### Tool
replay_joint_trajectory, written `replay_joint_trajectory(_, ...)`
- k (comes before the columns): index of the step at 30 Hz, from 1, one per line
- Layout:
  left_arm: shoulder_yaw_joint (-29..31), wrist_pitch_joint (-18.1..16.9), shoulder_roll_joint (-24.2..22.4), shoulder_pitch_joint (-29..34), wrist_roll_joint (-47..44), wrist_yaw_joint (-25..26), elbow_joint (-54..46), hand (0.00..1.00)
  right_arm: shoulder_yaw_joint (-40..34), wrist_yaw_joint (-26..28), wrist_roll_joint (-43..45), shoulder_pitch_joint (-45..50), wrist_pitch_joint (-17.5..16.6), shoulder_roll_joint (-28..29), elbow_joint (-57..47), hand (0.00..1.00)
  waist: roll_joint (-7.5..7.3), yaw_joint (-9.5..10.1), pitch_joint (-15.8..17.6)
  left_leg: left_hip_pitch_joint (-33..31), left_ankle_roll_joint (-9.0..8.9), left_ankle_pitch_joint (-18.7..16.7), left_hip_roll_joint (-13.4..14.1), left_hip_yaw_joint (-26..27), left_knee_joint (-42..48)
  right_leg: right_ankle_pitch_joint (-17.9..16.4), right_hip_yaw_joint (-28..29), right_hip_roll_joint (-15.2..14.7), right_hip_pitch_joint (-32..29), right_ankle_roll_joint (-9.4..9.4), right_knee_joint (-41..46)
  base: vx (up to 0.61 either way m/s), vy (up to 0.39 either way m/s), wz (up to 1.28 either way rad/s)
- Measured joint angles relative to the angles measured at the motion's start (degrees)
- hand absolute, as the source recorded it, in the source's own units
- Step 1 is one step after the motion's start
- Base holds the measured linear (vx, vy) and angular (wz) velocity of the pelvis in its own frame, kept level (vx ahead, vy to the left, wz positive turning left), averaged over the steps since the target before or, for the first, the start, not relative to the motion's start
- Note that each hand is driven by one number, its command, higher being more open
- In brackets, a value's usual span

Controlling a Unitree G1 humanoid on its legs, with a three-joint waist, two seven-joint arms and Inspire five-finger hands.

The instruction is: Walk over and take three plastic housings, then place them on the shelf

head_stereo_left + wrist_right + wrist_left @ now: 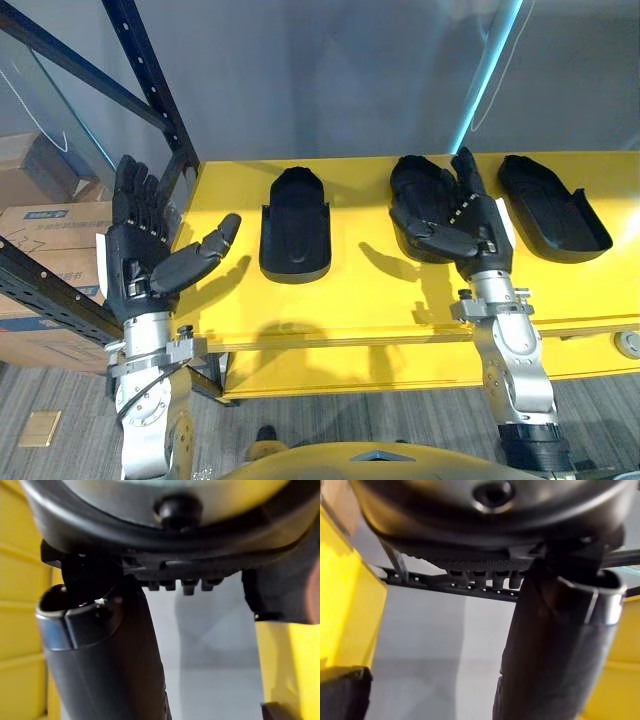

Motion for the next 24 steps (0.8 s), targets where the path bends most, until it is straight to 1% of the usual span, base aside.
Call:
replay_joint_trajectory(2, 2.6, 0.0, 0.2, 1.8, 1.9, -2.1, -0.3, 1.00, -1.4, 0.4, -0.8, 2.8, -0.2, 0.7, -2.8, 1.00, 0.75, -0.01, 0.6, -0.2, 0.37, -0.2, 0.0, 0.1, 0.0, -0.7, 0.3, -0.1, -0.7, 0.22, 0.8, -0.04, 0.002, -0.02)
replay_joint_trajectory(3, 4.1, -0.1, 0.7, 2.9, 3.2, -3.6, -0.5, 1.00, -1.7, 0.8, -0.8, 3.8, -1.0, 0.7, -4.0, 1.00, 1.04, -0.02, 0.8, -1.0, 0.54, -0.4, 0.0, 0.1, 0.4, -0.8, 0.5, -0.2, -1.4, 0.32, 1.1, -0.04, 0.000, -0.04)
replay_joint_trajectory(5, 5.2, -0.1, 1.0, 3.7, 5.8, -5.8, -1.1, 1.00, -2.7, 1.7, -0.8, 3.8, -1.4, 0.7, -4.9, 1.00, 1.25, -0.08, 1.0, -2.1, 0.65, -0.5, 0.1, 0.2, 1.1, -0.8, 1.1, -0.1, -2.4, 0.35, 1.1, -0.02, -0.001, -0.02)
replay_joint_trajectory(8, 4.9, -0.1, 1.1, 3.8, 6.8, -9.3, -2.3, 1.00, -2.8, 3.1, -0.8, 3.8, -2.8, 0.7, -5.4, 1.00, 1.29, 0.08, 1.0, -2.7, 0.76, -1.1, 0.0, 0.5, 1.9, -0.8, 1.9, -0.1, -2.8, 0.35, 1.1, 0.00, 0.002, -0.05)
replay_joint_trajectory(12, 4.7, -0.1, 2.2, 3.8, 6.8, -13.0, -2.5, 1.00, -2.5, 3.1, -0.8, 3.7, -3.8, 0.5, -6.0, 1.00, 1.49, 0.08, 1.1, -2.8, 0.79, -1.3, 0.0, 0.6, 2.0, -1.0, 2.0, -0.1, -2.8, 0.47, 1.1, 0.02, 0.000, 0.00)
replay_joint_trajectory(14, 4.2, 0.2, 2.7, 3.9, 6.7, -16.2, -2.5, 1.00, -2.5, 2.6, -0.8, 3.5, -4.8, 0.0, -6.0, 1.00, 1.70, 0.22, 1.3, -2.8, 0.65, -1.2, 0.0, 0.6, 2.0, -1.1, 2.0, -0.1, -2.8, 0.53, 1.3, 0.02, -0.001, 0.01)
replay_joint_trajectory(15, 4.0, 0.8, 2.8, 4.0, 6.6, -17.4, -2.5, 1.00, -2.5, 2.3, -0.8, 3.2, -5.3, -0.1, -6.0, 1.00, 1.78, 0.22, 1.3, -2.8, 0.52, -1.1, 0.0, 0.5, 1.9, -1.3, 2.0, -0.1, -2.8, 0.63, 1.4, 0.05, -0.008, 0.06)
replay_joint_trajectory(16, 3.1, 2.0, 2.8, 4.0, 6.6, -18.9, -2.5, 1.00, -2.5, 1.4, -1.0, 2.5, -6.6, -0.3, -6.0, 1.00, 1.95, 0.20, 1.4, -2.8, 0.52, -1.1, 0.0, 0.3, 1.9, -1.5, 1.9, -0.1, -2.9, 0.63, 2.0, 0.04, -0.009, 0.09)
replay_joint_trajectory(19, 1.0, 4.7, 2.9, 4.4, 6.6, -21.3, -2.5, 1.00, -2.9, -0.4, -1.2, 1.0, -9.6, -0.7, -6.0, 1.00, 1.99, 0.15, 1.5, -2.7, 0.52, -1.1, 0.2, 0.1, 1.7, -2.4, 1.8, -0.1, -3.4, 0.47, 3.3, 0.03, -0.012, 0.05)
replay_joint_trajectory(22, -1.3, 7.1, 3.2, 5.7, 6.6, -21.9, -2.3, 1.00, -3.4, -1.1, -1.4, -0.7, -12.0, -2.9, -6.1, 1.00, 2.07, 0.10, 1.5, -3.0, 0.54, -1.2, 0.2, 0.2, 1.6, -2.5, 2.0, -0.1, -3.8, 0.45, 3.3, 0.01, -0.005, 0.00)
replay_joint_trajectory(23, -2.1, 7.9, 3.3, 6.0, 6.7, -21.6, -1.8, 1.00, -3.7, -1.3, -1.3, -1.1, -12.9, -3.7, -6.3, 1.00, 2.05, 0.06, 1.7, -3.0, 0.56, -1.2, 0.2, 0.2, 1.6, -2.6, 2.0, -0.1, -3.8, 0.50, 3.4, 0.00, 0.000, 0.00)
replay_joint_trajectory(24, -2.8, 8.6, 3.3, 6.1, 6.8, -20.9, -1.1, 1.00, -4.1, -1.5, -1.3, -1.3, -13.1, -4.5, -7.2, 1.00, 2.11, 0.05, 2.1, -3.0, 0.58, -1.2, 0.2, 0.2, 1.7, -2.8, 2.1, -0.1, -4.0, 0.42, 3.7, 0.00, 0.000, 0.00)
